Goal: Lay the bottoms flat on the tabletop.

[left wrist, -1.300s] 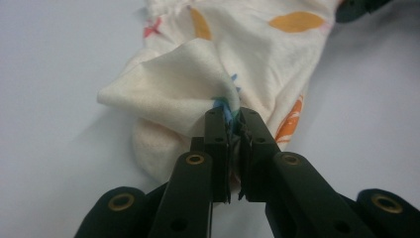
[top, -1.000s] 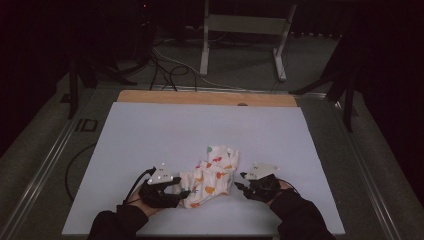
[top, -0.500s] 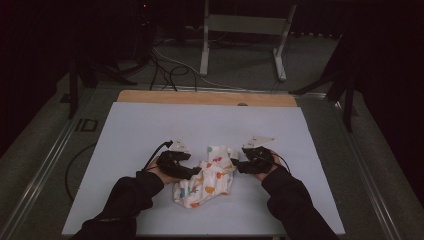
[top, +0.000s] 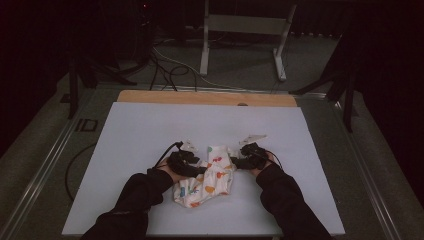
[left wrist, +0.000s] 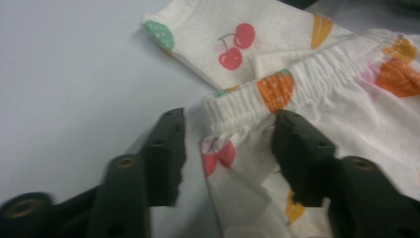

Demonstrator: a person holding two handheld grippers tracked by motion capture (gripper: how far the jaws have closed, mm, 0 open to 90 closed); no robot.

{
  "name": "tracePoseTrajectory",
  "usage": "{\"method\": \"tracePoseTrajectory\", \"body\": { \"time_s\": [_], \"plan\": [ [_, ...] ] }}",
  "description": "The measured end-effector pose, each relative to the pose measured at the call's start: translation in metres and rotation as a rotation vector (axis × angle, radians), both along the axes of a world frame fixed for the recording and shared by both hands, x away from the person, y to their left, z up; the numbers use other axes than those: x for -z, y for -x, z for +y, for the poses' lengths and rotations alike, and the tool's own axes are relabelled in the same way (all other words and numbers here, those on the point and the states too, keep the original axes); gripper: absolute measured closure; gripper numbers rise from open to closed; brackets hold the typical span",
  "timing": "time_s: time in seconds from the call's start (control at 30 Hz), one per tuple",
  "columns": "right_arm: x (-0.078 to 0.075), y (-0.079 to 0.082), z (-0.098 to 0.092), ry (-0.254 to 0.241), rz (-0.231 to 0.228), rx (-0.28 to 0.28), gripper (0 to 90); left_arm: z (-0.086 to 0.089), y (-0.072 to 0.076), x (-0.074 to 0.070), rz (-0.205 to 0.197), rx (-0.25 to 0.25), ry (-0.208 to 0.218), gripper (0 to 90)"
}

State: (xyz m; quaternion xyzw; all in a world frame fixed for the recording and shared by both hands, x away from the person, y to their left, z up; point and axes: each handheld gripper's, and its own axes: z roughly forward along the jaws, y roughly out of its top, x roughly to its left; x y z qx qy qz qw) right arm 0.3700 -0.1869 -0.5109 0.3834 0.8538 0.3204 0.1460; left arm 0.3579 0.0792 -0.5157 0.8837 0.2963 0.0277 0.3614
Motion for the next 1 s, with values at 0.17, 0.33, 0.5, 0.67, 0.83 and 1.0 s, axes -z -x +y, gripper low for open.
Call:
{"method": "tracePoseTrajectory", "body": {
  "time_s": [0.17,0.33,0.5,0.67,0.83,1.0],
  "plan": [
    [0.004,0.002,0.003,0.011,0.017,-0.025,64.4,0.0,0.001,0.001,0.003,-0.013,-0.005,80.2],
    [0.001,0.006,0.006,0.014,0.037,-0.032,86.2,0.004,0.003,0.0,-0.016,-0.023,0.014,87.4],
    [-0.006,0.015,0.0,0.012,0.027,-0.026,87.7,0.017,0.005,-0.011,-0.038,-0.048,0.032,87.6],
    [-0.015,0.029,-0.016,0.005,0.011,-0.013,87.8,0.032,0.007,-0.016,-0.049,-0.074,0.032,87.6],
    [-0.023,0.046,-0.035,-0.022,0.015,0.009,87.8,0.046,0.008,-0.017,-0.051,-0.102,0.038,87.5],
    [-0.028,0.067,-0.054,-0.026,0.019,0.028,87.8,0.056,0.007,-0.02,-0.059,-0.127,0.036,87.5]
  ]
}}
